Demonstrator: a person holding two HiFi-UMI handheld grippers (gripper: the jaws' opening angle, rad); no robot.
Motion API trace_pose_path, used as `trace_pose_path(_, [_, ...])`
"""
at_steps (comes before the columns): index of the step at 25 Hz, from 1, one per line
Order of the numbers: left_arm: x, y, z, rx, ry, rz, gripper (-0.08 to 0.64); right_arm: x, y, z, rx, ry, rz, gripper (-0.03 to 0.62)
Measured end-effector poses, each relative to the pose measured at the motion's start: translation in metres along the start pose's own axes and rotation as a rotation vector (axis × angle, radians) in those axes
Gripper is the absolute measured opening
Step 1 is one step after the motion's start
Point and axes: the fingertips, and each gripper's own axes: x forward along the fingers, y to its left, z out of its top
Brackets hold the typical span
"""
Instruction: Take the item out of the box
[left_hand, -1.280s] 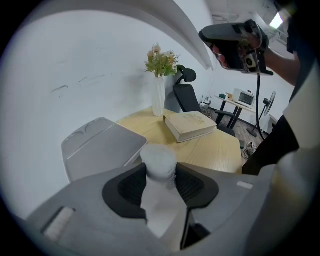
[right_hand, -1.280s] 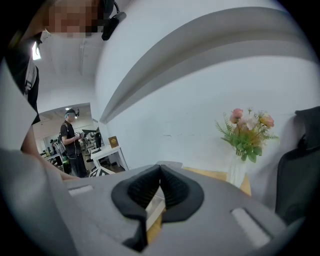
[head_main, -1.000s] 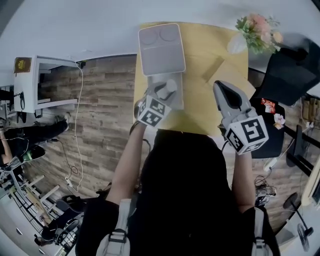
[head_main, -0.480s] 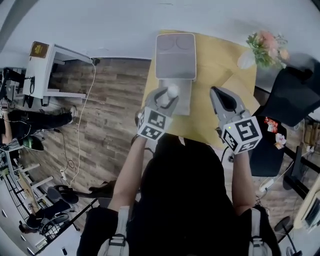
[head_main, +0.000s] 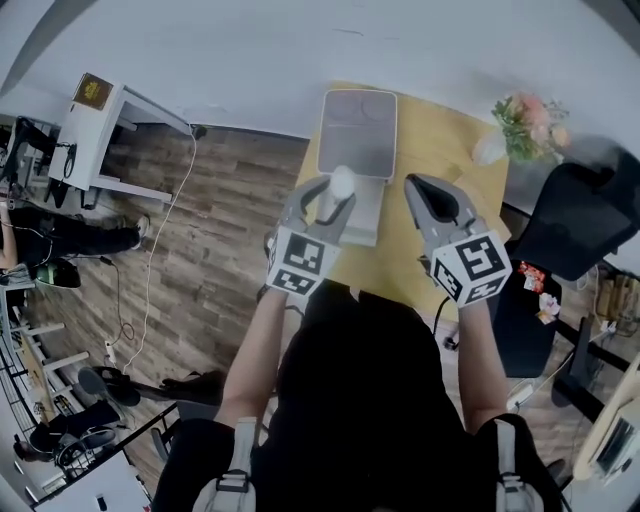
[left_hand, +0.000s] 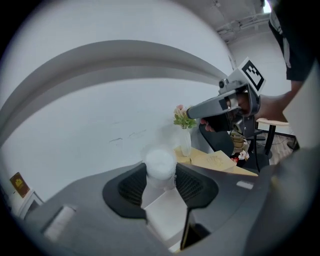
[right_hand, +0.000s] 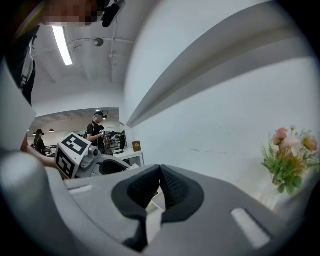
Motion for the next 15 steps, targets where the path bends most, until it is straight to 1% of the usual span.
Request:
trace_pose_path(3, [-0.009, 0.007, 0.021, 0.0, -0.056, 0.024, 0.179, 0.002, 0.001, 0.012, -0.021, -0.017, 0.007, 0.003])
trace_pose_path(7, [-0.019, 0.015, 0.045, 0.015, -0.107, 0.065, 0.179, 0.002, 0.001, 0.025, -0.051, -0.035, 0.013, 0.003])
trace_pose_path(10, [-0.025, 0.02, 0.063, 0.013, -0.149, 0.081, 0.179, 0.002, 0.0, 0.035, -0.064, -0.051, 0.012, 0.003])
trace_pose_path(15, [-0.028, 0.022, 0.082, 0.012, -0.187, 0.093, 0.179, -0.003, -0.004, 0.044, -0.07, -0.067, 0.008, 0.003])
